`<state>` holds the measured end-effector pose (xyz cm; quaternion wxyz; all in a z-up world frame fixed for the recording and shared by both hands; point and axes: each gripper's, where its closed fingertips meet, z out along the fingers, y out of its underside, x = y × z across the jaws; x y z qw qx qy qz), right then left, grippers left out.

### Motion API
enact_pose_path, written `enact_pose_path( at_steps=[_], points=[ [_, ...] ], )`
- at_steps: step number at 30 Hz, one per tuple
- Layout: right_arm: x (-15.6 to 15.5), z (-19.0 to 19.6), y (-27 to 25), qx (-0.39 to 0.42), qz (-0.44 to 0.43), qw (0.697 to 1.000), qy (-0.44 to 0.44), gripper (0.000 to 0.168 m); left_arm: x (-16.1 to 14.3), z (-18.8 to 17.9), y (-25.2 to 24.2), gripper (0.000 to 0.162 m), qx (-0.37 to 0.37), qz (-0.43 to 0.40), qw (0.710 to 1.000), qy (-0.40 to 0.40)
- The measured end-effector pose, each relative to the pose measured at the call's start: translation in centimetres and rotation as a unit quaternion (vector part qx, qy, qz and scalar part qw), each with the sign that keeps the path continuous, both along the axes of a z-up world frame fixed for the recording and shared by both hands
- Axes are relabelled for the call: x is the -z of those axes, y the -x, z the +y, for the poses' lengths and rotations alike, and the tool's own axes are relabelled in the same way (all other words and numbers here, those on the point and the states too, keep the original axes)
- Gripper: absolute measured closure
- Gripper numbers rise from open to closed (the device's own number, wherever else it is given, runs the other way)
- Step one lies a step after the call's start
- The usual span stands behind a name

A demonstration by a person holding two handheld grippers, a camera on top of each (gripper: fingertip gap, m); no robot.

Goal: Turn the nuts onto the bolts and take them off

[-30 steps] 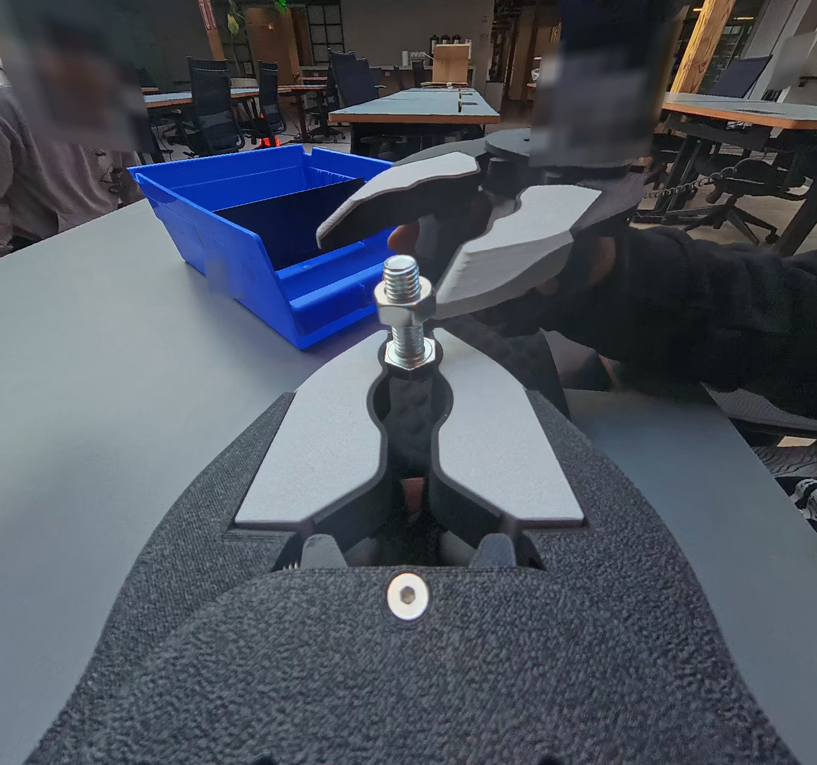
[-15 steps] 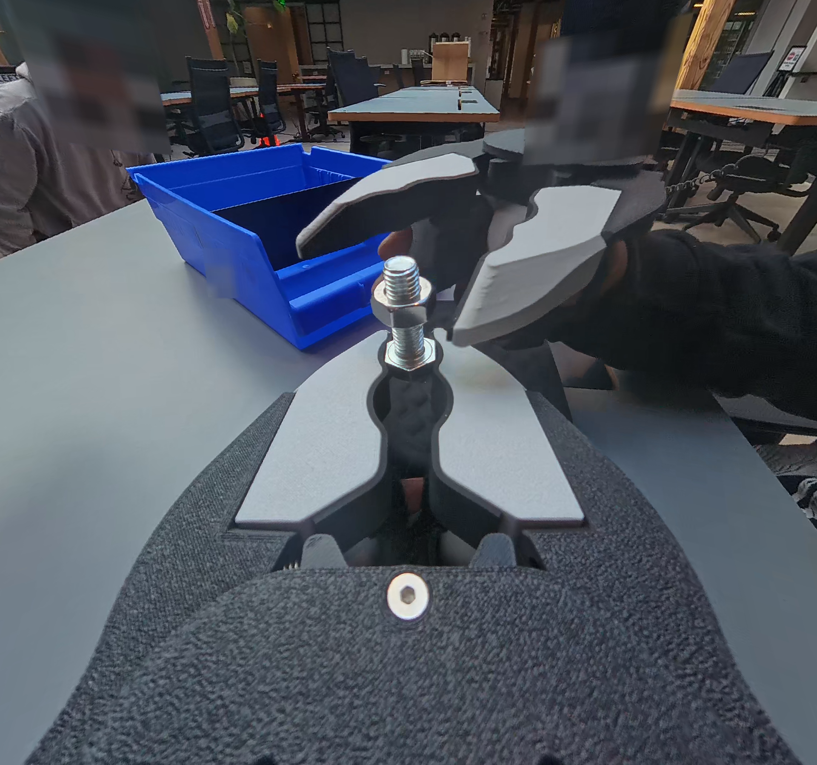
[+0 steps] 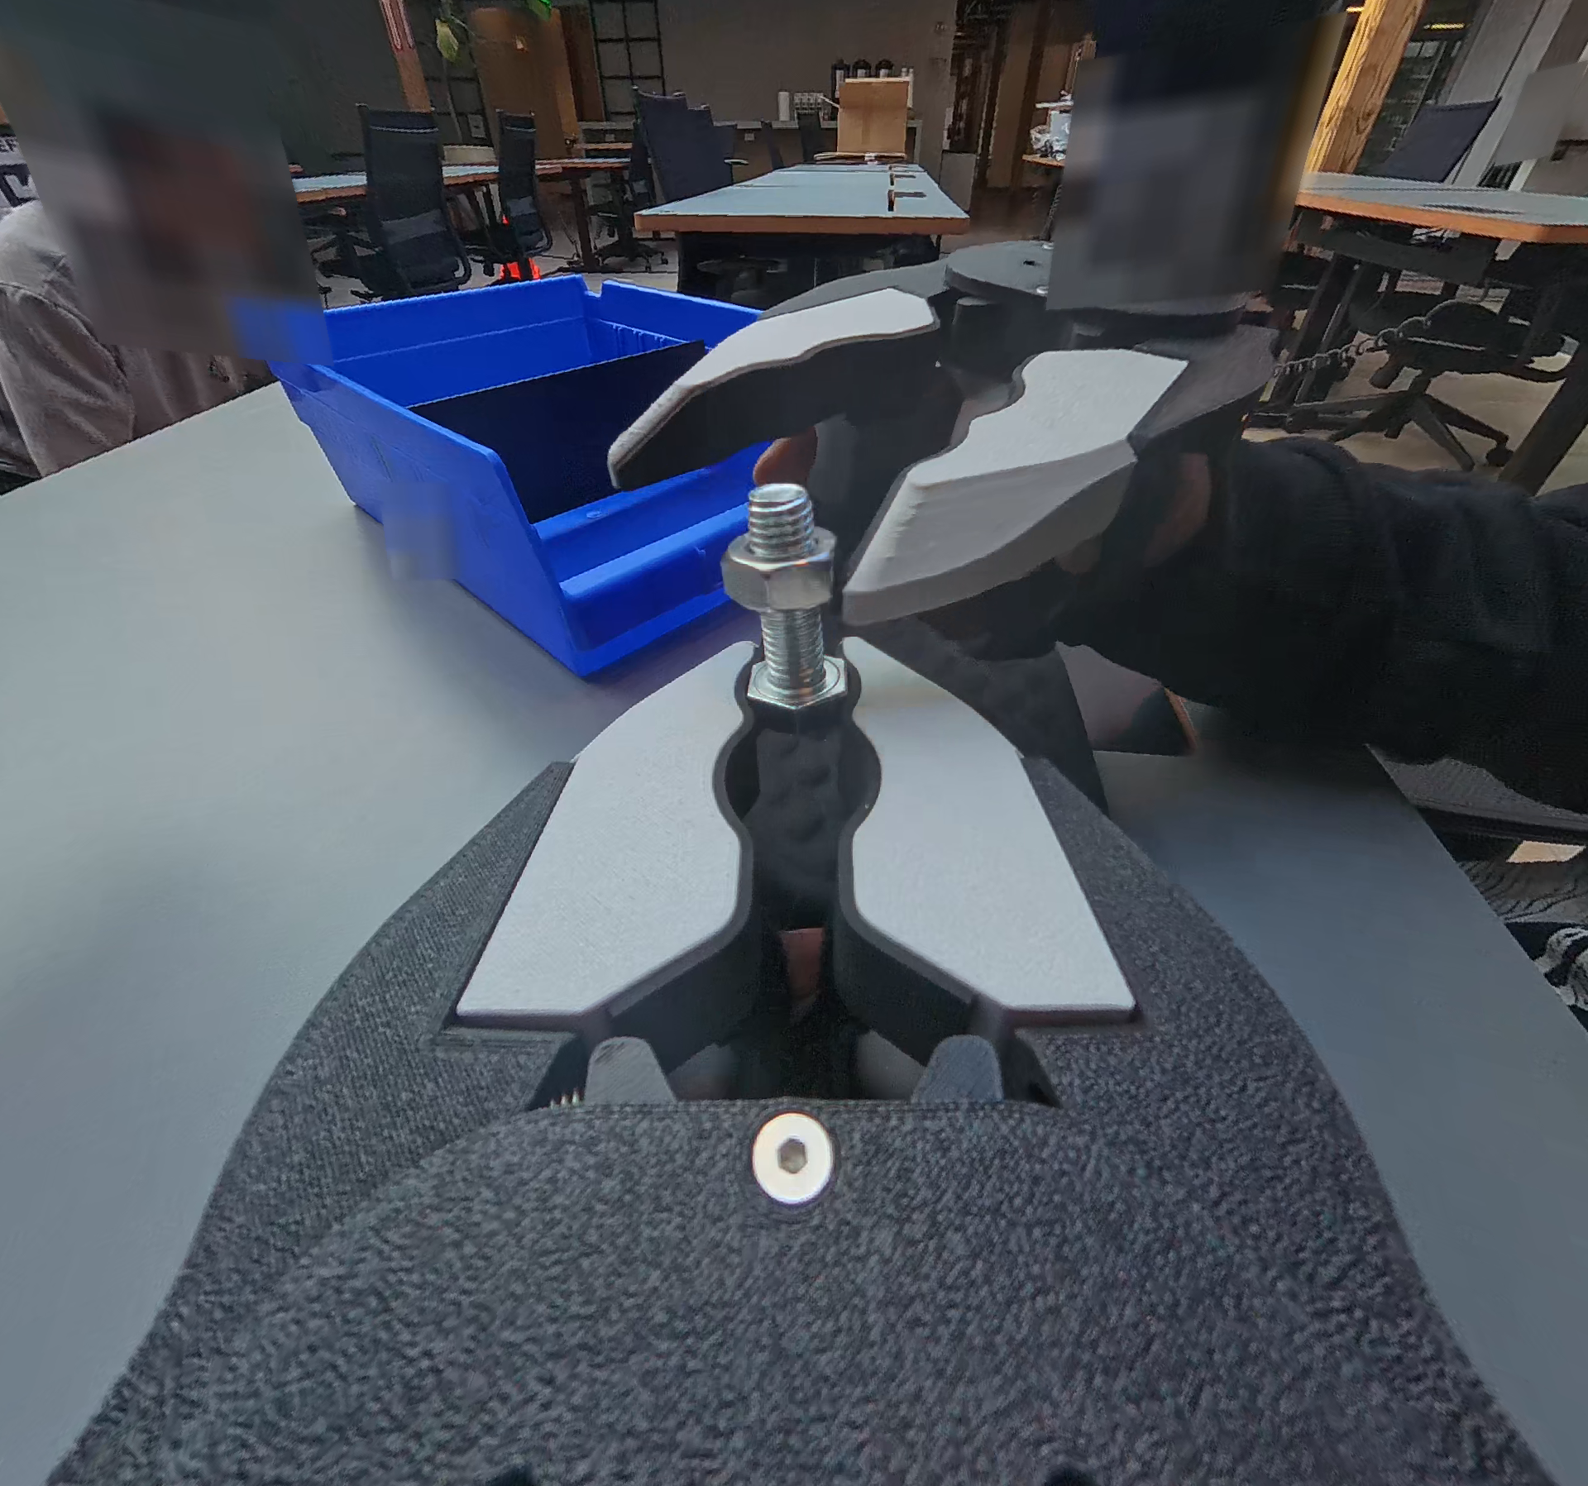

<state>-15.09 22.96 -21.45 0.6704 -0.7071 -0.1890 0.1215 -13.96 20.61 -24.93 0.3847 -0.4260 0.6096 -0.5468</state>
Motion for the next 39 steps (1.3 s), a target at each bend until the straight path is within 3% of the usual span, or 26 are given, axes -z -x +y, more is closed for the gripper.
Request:
enact_pose_path(
  at_steps=[3,5,16,26,29,34,39],
  points=[
    [0.0,-0.5,-1.5,0.029,-0.01,1.0,-0.003,0.135,-0.1,0.0,0.0,0.149,0.001,-0.002,1.0,0.002],
    [-0.2,-1.0,-2.0,0.03,-0.009,0.999,-0.009,0.135,-0.1,0.1,0.0,0.148,-0.001,-0.003,1.0,0.001],
    [-0.6,0.9,1.6,-0.007,0.023,1.0,-0.009,0.108,0.0,-0.1,0.0,0.149,0.001,0.0,1.0,-0.005],
    [-0.1,0.0,0.2,0.01,0.009,1.0,-0.007,0.114,0.0,-0.1,-0.1,0.149,0.003,0.001,1.0,-0.005],
    [0.0,-0.8,-1.4,0.034,0.007,0.999,-0.01,0.127,0.0,-0.1,0.0,0.149,0.003,-0.001,1.0,-0.004],
    [-0.4,-1.5,-2.0,0.033,0.026,0.999,-0.017,0.123,0.0,-0.1,-0.1,0.149,0.002,-0.001,1.0,-0.005],
    [-0.3,-0.5,0.2,0.01,0.023,1.0,-0.012,0.109,0.0,0.0,-0.1,0.149,0.002,-0.001,1.0,-0.006]
  ],
)
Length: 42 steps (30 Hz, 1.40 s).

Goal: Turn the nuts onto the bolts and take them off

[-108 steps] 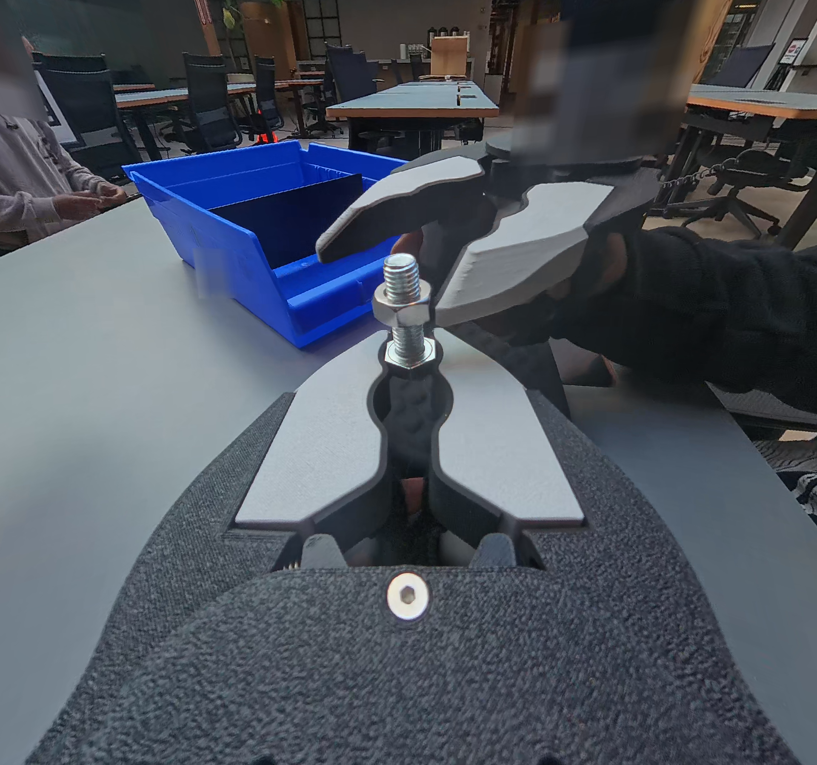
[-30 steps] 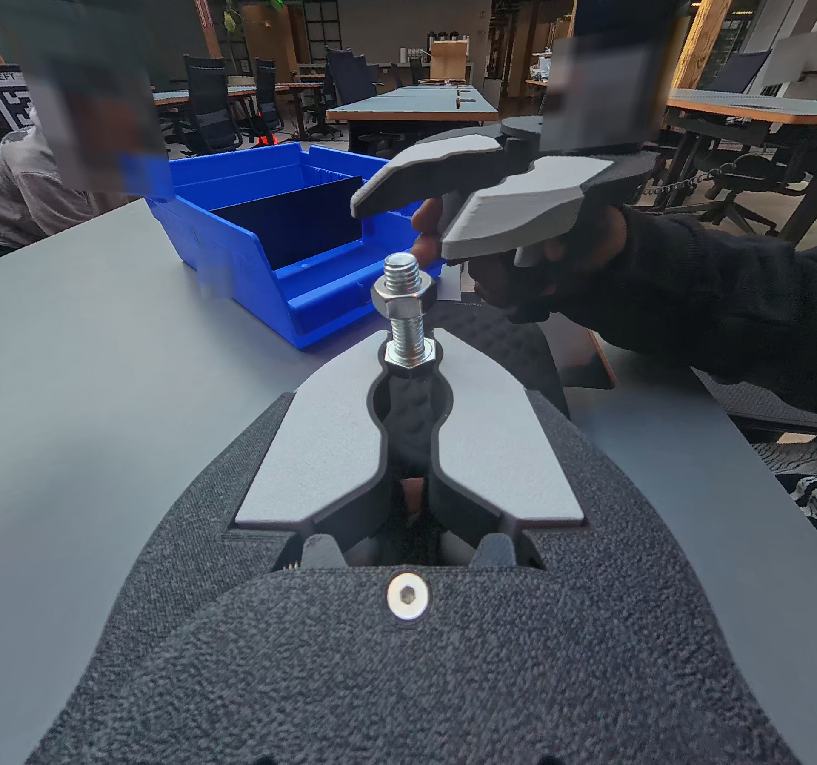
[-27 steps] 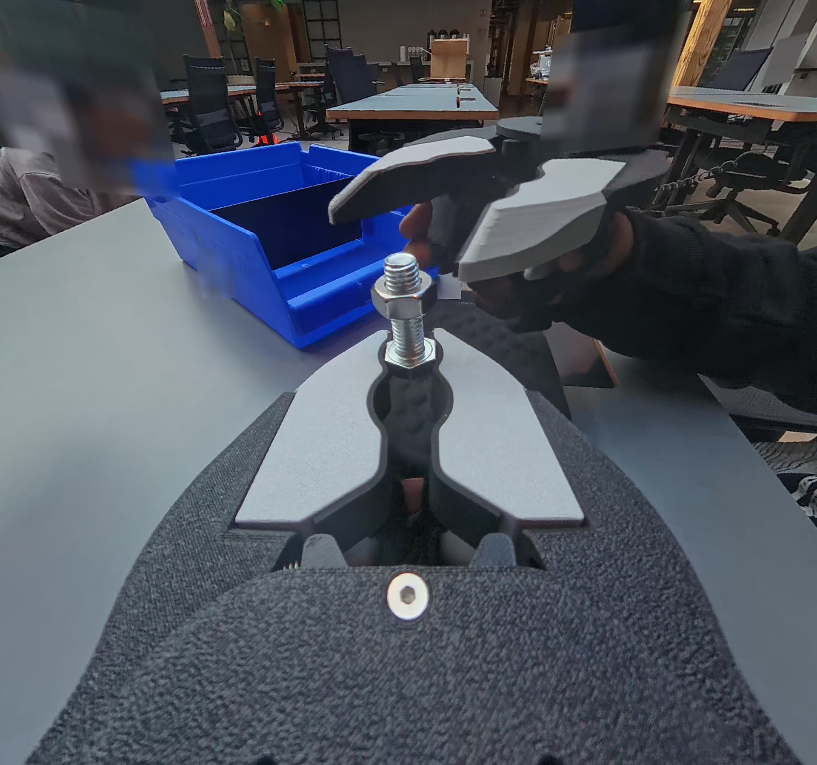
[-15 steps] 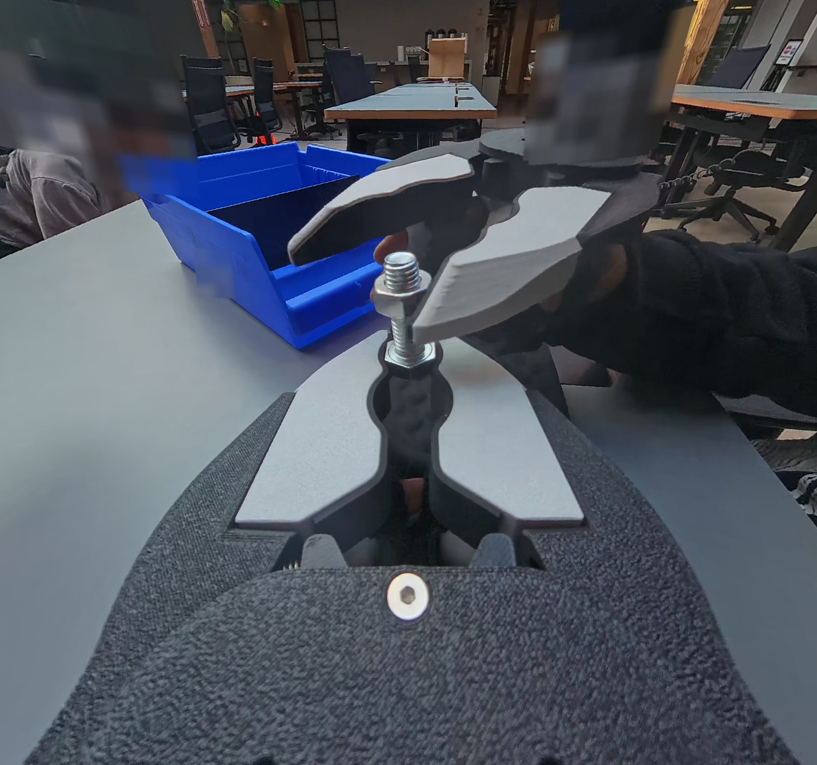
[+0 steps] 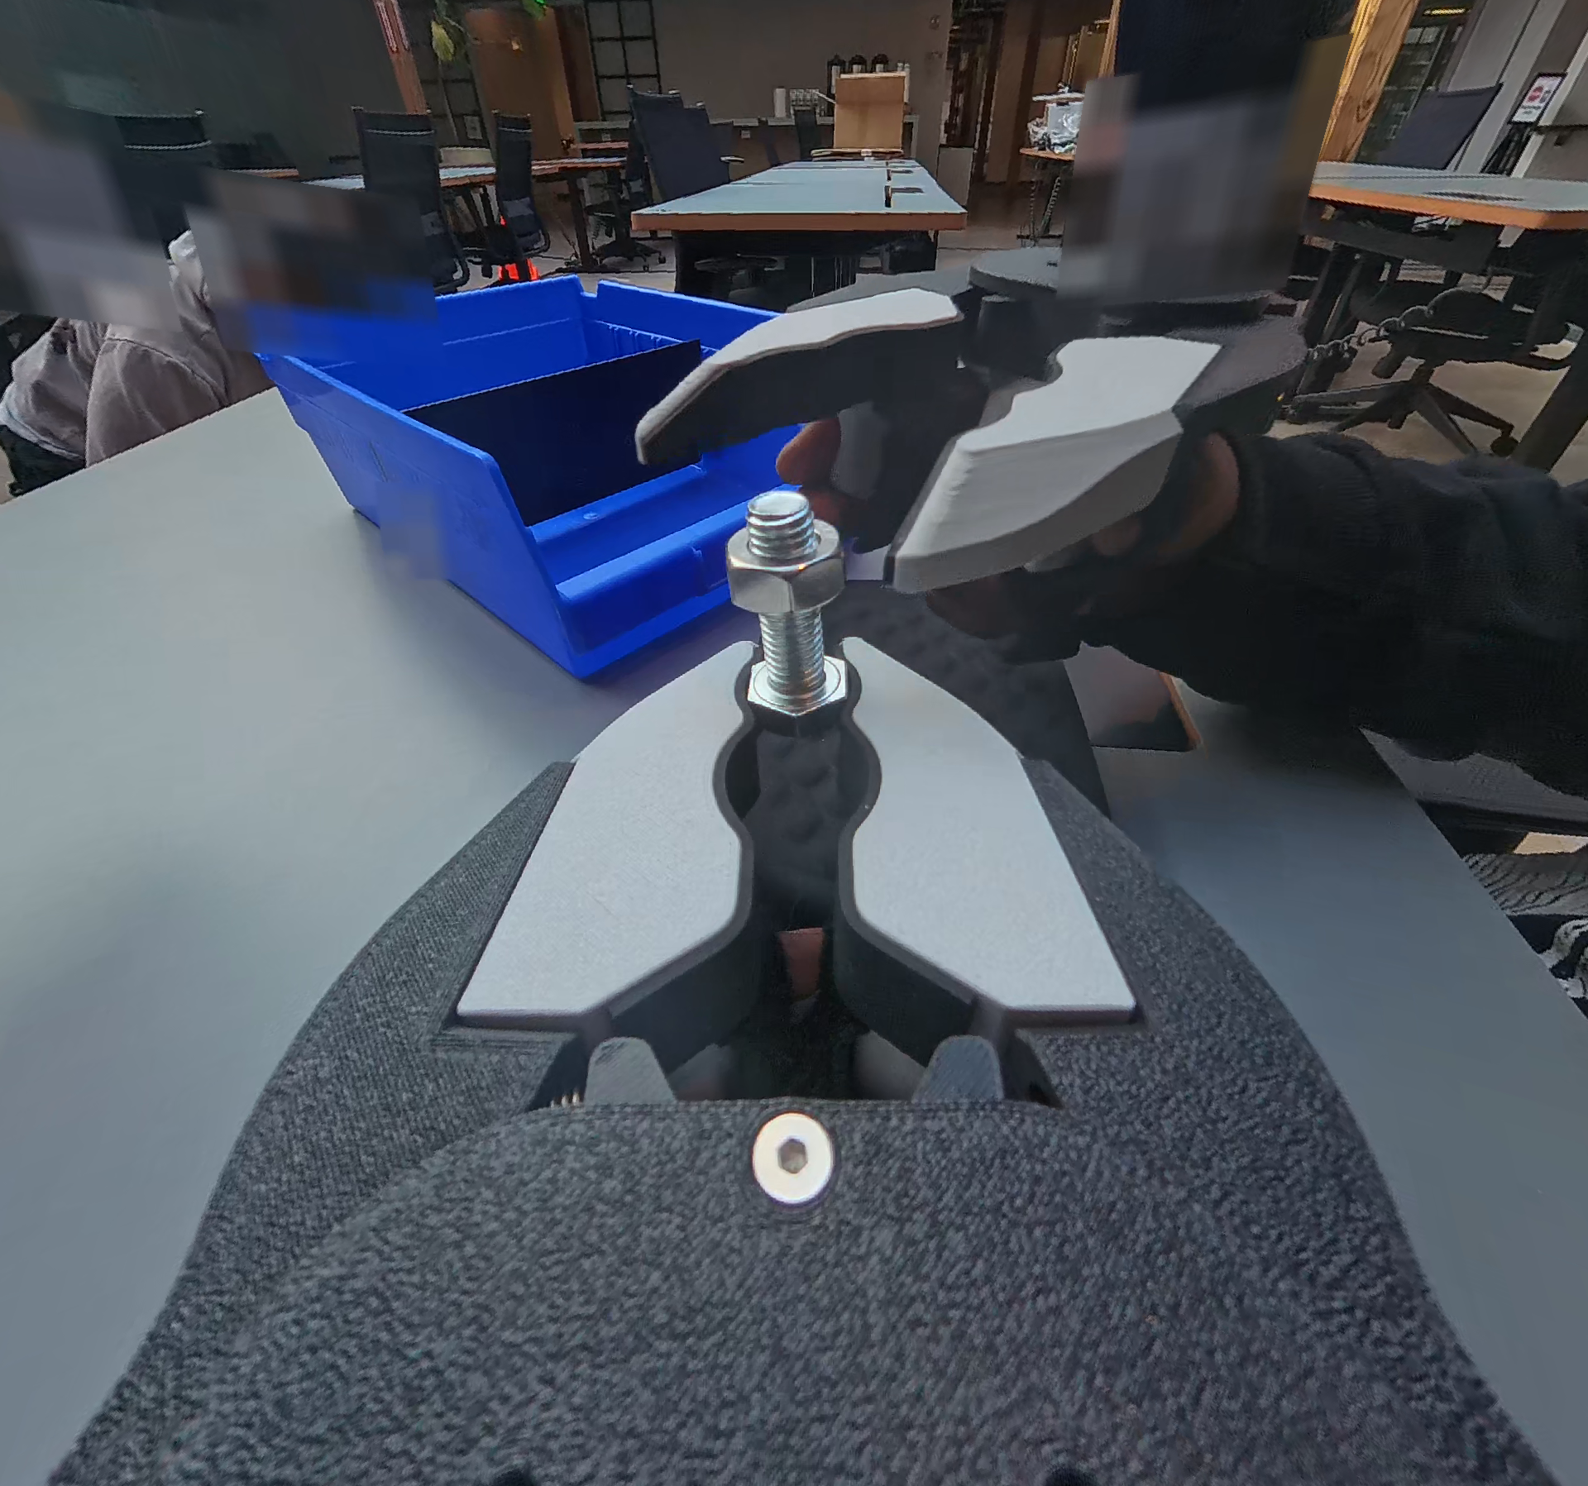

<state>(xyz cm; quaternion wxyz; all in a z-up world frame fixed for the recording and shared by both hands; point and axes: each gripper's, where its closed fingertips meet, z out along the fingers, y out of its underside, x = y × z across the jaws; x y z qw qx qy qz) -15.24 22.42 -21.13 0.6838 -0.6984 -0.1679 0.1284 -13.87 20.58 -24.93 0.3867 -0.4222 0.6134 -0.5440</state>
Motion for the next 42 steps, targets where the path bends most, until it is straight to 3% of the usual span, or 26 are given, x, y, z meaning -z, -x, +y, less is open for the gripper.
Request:
enact_pose_path(
  at_steps=[7,14,20,30,42],
  points=[
    [0.5,1.7,1.1,0.022,-0.024,0.999,0.005,0.113,0.0,0.0,0.0,0.149,0.001,-0.001,1.0,-0.001],
    [0.4,0.5,-0.5,0.025,-0.011,1.0,0.0,0.11,0.0,0.0,0.0,0.149,0.0,0.0,1.0,-0.001],
    [-0.1,-0.3,-2.0,0.046,-0.005,0.999,-0.012,0.12,0.0,0.1,0.0,0.148,0.001,-0.001,1.0,0.0],
    [-0.3,1.3,0.3,0.028,0.004,1.0,-0.011,0.101,0.1,0.0,-0.1,0.148,0.002,0.002,1.0,-0.005],
    [-0.1,0.7,-0.6,0.045,0.001,0.999,-0.012,0.104,0.0,0.1,0.0,0.149,0.001,-0.001,1.0,0.0]
  ],
)
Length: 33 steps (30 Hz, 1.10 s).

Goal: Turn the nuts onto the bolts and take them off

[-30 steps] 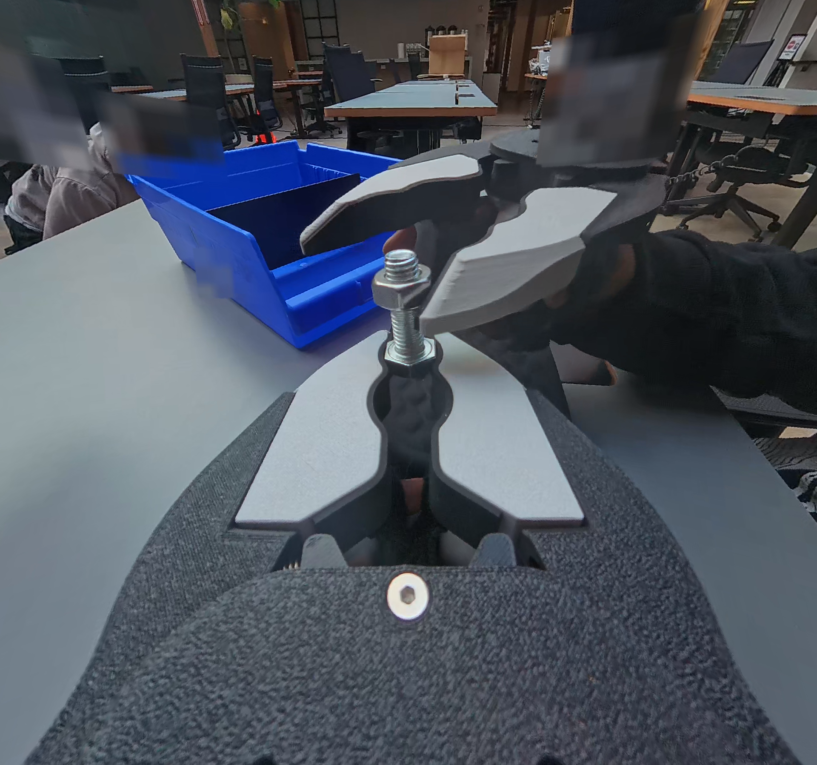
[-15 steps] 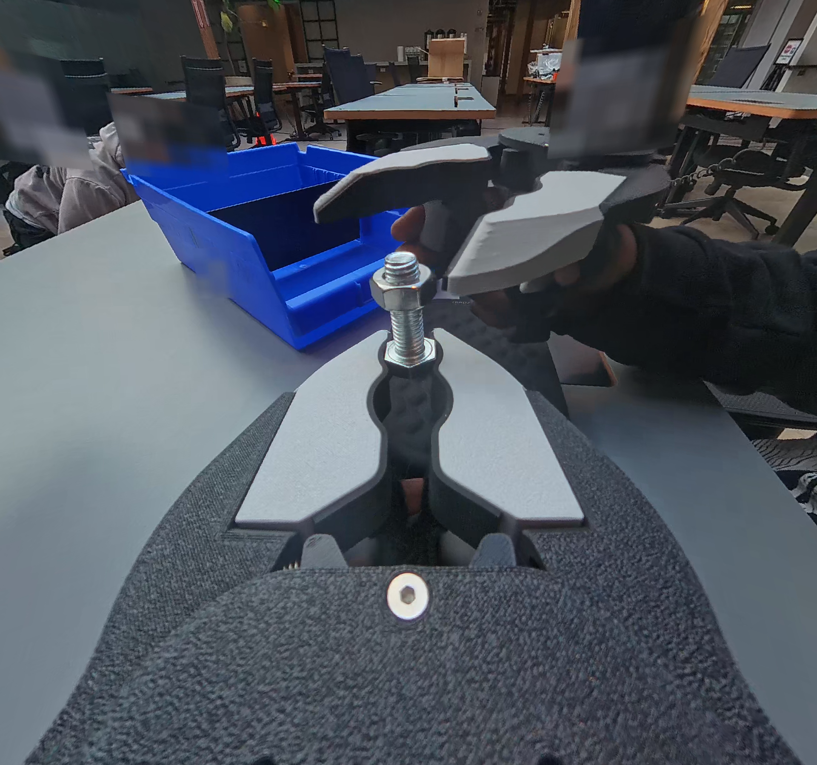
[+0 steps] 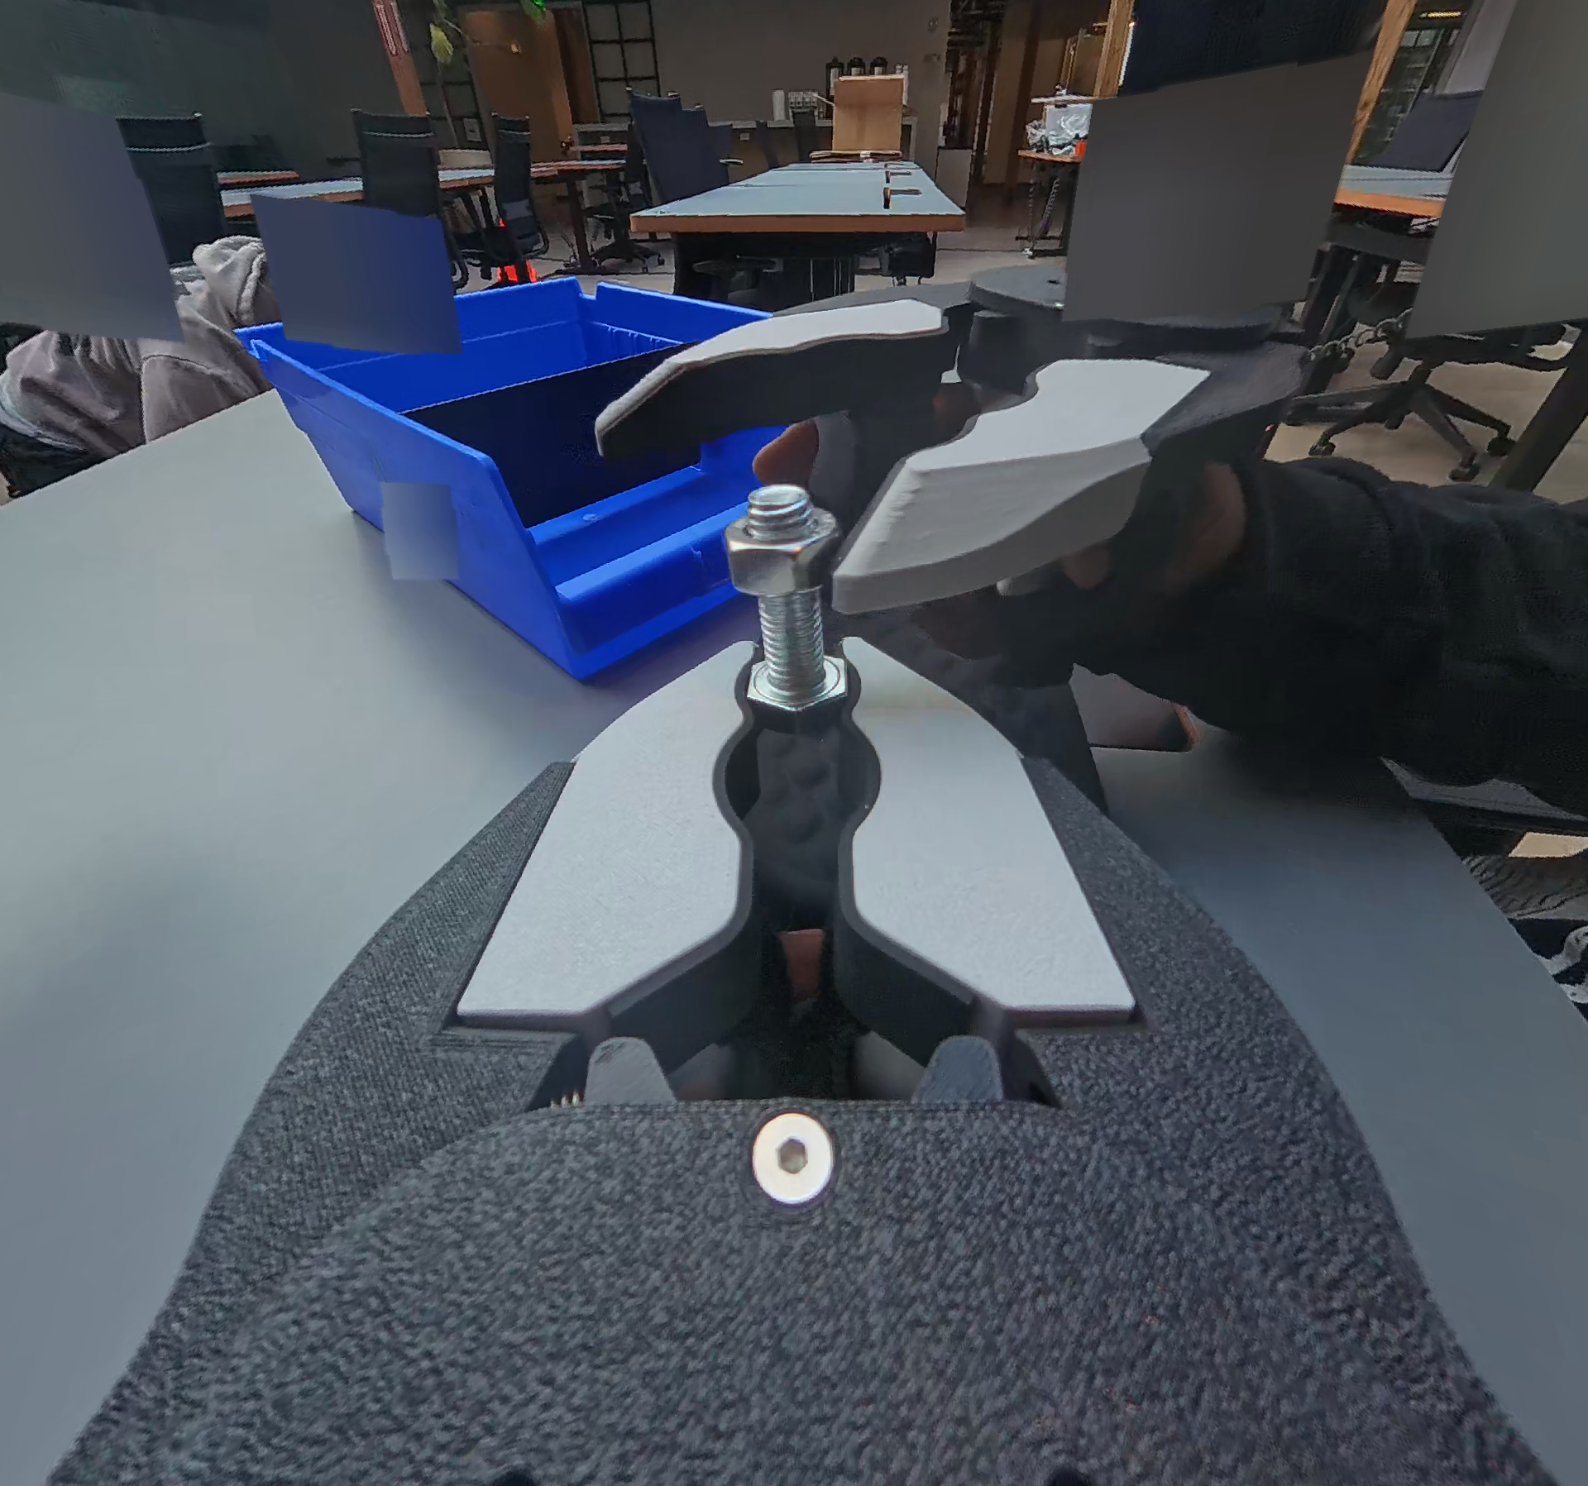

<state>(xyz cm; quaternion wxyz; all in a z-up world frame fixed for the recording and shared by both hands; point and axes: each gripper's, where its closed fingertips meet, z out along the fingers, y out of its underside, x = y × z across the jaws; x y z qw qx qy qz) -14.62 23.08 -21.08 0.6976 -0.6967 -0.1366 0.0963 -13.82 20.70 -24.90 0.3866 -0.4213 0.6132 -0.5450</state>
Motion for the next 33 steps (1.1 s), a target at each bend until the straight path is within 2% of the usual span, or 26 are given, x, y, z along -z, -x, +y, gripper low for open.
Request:
enact_pose_path(
  at_steps=[6,9,13,19,25,28,33],
  points=[
    [-0.6,-1.1,-0.8,-0.001,-0.005,1.0,-0.021,0.117,0.0,0.0,0.0,0.148,-0.002,-0.002,1.0,-0.002],
    [-1.2,-1.3,0.2,-0.028,0.016,0.999,-0.035,0.11,0.1,-0.1,0.0,0.148,-0.001,0.002,1.0,-0.007],
    [-0.7,-0.1,0.9,-0.015,0.012,1.0,-0.021,0.101,0.1,-0.1,-0.1,0.149,-0.001,0.001,1.0,-0.008],
    [0.0,1.2,0.9,0.012,0.0,1.0,-0.001,0.102,0.1,-0.1,-0.1,0.148,0.0,0.0,1.0,-0.008],
    [0.1,-0.3,-0.2,0.006,0.002,1.0,-0.004,0.102,0.1,-0.1,-0.1,0.148,-0.001,0.001,1.0,-0.008],
    [0.1,-1.1,-0.9,0.012,0.002,1.0,-0.01,0.108,0.1,-0.1,-0.1,0.149,0.0,0.0,1.0,-0.008],
    [-0.5,-1.1,-0.2,-0.004,0.012,1.0,-0.022,0.104,0.1,-0.1,-0.1,0.149,0.0,0.001,1.0,-0.007]
  ],
)
